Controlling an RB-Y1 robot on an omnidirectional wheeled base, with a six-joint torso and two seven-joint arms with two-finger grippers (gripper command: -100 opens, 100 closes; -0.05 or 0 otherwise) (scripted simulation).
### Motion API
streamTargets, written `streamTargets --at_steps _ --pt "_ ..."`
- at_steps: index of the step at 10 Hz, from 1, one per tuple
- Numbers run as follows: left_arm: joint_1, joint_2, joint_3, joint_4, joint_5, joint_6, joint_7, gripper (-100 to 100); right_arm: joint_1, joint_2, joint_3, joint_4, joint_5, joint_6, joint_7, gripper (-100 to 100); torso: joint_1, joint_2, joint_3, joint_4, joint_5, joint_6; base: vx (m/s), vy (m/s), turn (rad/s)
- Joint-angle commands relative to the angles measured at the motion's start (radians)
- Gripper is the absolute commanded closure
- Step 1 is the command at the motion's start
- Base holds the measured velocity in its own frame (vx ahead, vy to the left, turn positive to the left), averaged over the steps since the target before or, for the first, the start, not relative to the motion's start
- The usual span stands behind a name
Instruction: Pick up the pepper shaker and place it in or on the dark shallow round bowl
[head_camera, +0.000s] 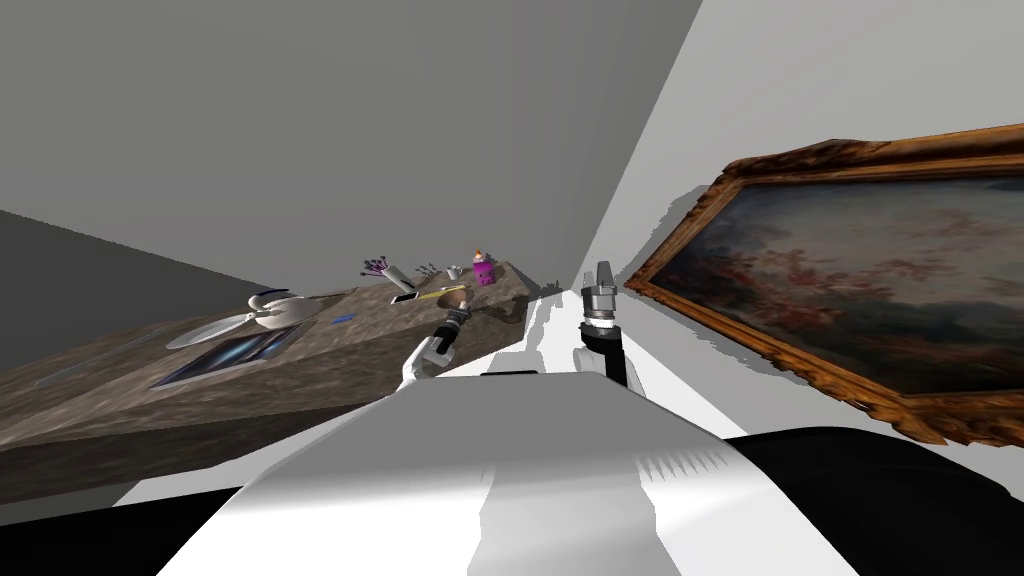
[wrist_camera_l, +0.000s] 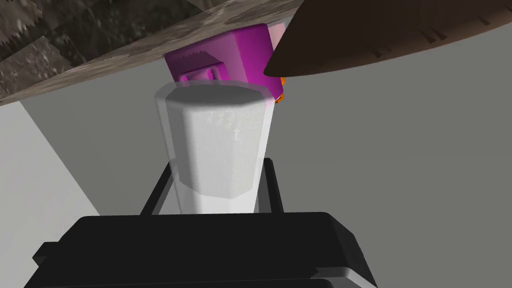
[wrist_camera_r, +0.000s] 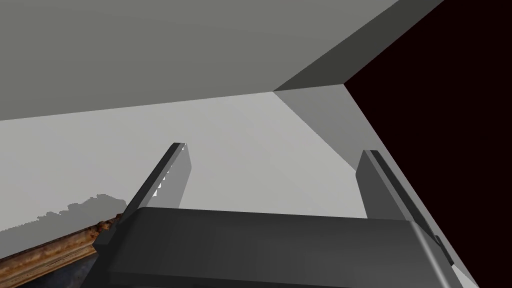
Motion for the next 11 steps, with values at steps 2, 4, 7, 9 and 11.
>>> streamTargets --at_steps 2,4,7,9,11 --pt "-0.051 -0.01 0.0 0.006 0.031 0.029 0.053 100 0.0 0.0 0.0 0.0 0.0 0.0 0.0 0 0.0 -0.002 -0.001 0.0 0.0 0.0 0.023 0.161 0.012" --pt "-0.083 -0.018 -0.002 0.005 0.054 0.049 0.088 100 0.0 0.0 0.0 0.0 0.0 0.0 0.0 0 -0.003 -0.002 -0.001 -0.001 0.001 0.0 0.033 0.118 0.018" --pt "-0.14 -0.038 -0.002 0.002 0.097 0.084 0.151 100 0.0 0.0 0.0 0.0 0.0 0.0 0.0 0 -0.003 -0.004 -0.002 -0.001 0.002 0.0 0.042 0.117 0.023" --pt "-0.168 -0.055 -0.001 0.001 0.12 0.101 0.184 100 0.0 0.0 0.0 0.0 0.0 0.0 0.0 0 0.0 -0.003 -0.002 -0.001 0.004 -0.001 0.047 0.139 0.022" --pt "-0.164 -0.054 -0.002 -0.007 0.122 0.103 0.183 100 0.0 0.0 0.0 0.0 0.0 0.0 0.0 0 -0.001 -0.004 -0.002 -0.001 0.005 -0.001 0.04 0.071 0.011"
